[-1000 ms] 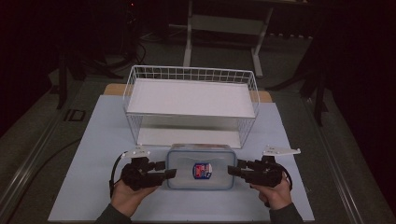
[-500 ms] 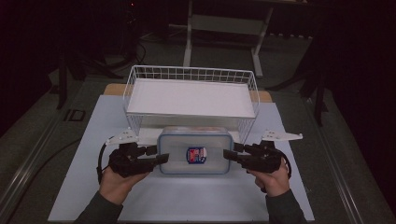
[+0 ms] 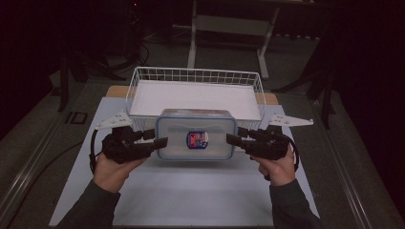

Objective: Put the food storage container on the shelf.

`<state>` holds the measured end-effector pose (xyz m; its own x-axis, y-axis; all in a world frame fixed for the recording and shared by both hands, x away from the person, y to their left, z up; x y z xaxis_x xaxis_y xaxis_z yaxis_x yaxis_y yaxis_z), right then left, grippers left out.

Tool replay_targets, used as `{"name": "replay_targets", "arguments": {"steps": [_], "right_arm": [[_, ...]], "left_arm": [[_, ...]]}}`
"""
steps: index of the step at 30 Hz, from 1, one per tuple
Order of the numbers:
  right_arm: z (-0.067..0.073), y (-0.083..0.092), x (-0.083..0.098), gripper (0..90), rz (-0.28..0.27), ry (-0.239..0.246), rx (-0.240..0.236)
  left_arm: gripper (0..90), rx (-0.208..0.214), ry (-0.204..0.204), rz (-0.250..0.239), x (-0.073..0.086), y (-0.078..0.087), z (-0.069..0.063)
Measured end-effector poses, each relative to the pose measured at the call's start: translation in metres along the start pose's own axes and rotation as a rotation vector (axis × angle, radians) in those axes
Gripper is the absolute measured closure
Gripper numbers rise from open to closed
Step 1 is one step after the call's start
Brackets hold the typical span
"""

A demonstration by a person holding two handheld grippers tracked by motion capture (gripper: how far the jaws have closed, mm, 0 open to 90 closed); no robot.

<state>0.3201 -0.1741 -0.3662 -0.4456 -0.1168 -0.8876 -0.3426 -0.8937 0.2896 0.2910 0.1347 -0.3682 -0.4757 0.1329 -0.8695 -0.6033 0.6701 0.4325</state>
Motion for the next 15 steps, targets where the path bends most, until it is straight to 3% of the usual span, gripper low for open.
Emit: {"name": "replay_targets", "arguments": {"steps": [15], "right_arm": [[-0.005,-0.006,-0.037,51.3,-0.031,0.047,0.010]], "left_arm": [[50.5,-0.003,-0.033,-0.039,-0.035,0.002,0.015]]}}
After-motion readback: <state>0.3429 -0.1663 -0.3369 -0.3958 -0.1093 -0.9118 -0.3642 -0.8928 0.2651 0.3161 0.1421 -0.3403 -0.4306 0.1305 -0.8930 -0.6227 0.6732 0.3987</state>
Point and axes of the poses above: each handheld gripper's, and its own axes: y roughly backward along the jaws, x roughly out of its underside, z roughly to its left, the point moved 5 cm from there along -y, roughly forward along the jaws, and after that the axes turned 5 degrees about -x, right-handed, at the moved point
